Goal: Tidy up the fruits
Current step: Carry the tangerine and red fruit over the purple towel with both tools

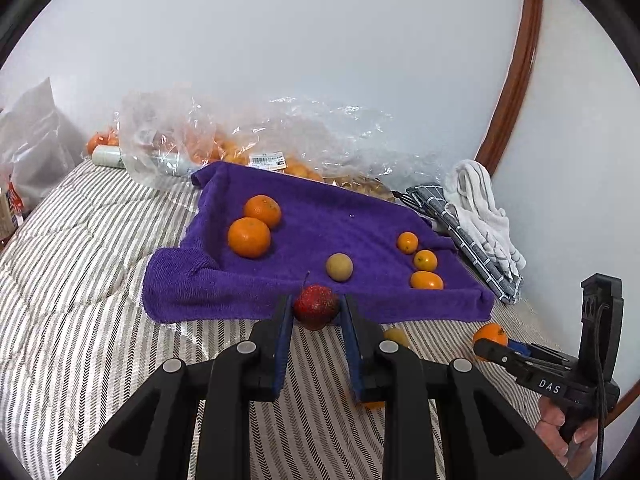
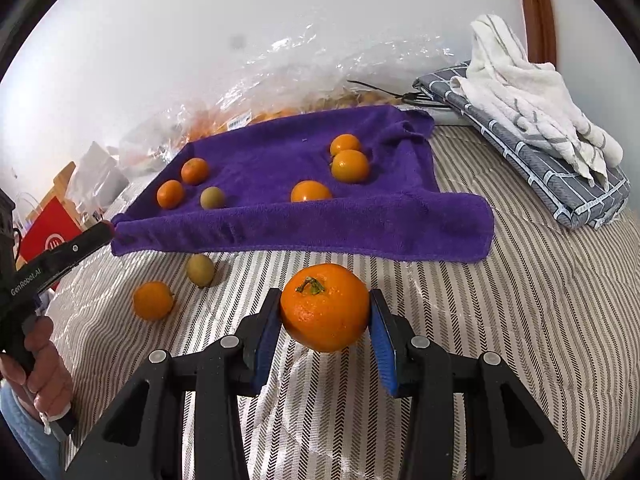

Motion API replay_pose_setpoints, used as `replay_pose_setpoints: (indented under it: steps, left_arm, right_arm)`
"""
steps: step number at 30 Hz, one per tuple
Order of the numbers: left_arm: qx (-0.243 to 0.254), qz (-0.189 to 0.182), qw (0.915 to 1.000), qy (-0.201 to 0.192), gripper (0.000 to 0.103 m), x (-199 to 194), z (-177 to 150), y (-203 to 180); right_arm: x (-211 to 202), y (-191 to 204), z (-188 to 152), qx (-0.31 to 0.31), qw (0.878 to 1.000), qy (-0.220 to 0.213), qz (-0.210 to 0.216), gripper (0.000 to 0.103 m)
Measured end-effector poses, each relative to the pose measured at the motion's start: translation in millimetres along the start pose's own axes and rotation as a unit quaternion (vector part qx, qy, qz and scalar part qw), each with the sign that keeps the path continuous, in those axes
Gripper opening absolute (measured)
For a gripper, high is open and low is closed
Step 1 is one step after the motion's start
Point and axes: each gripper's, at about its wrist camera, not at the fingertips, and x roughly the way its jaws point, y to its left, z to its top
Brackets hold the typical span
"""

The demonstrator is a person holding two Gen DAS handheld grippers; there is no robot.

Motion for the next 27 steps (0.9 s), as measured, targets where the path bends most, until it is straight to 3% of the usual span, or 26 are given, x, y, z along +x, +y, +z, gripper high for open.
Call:
replay_pose_setpoints:
  steps: [8,12,15,22,27]
  left_arm:
    - [-0.009,0.0,0.9999,-0.009,0.023,-5.0,2.5,3.8]
    - [-0.023,-0.001,0.9996,-0.015,0.023,-8.5,5.5,9.4]
    - [-0.018,0.024,0.9993,-0.02,0.023,-11.5,10.9,9.9]
    - [-0.016,0.038,0.9981,-0.046,0.023,-32.4,47.6,13.9]
    - [-0.031,0.061,0.9969,-0.039,0.023,-11.2,77.5,18.9]
  right_arm:
    - [0.7,-8.4,3.0,0.027,1.0,0.006,0.014,0.042]
    - [-11.7,-5.8,14.8,0.026,0.999,-0.019,-0.001,0.042]
    - [-24.8,-0.9,33.0,0.018,0.999,-0.033,-0.019,0.042]
    - [-40.1,6.5,80.0,-0.023,0.996,-0.072,-0.04,0.042]
    - [-18.1,-1.2,101.5,-0.006,0.996,-0.083,-0.019,0.042]
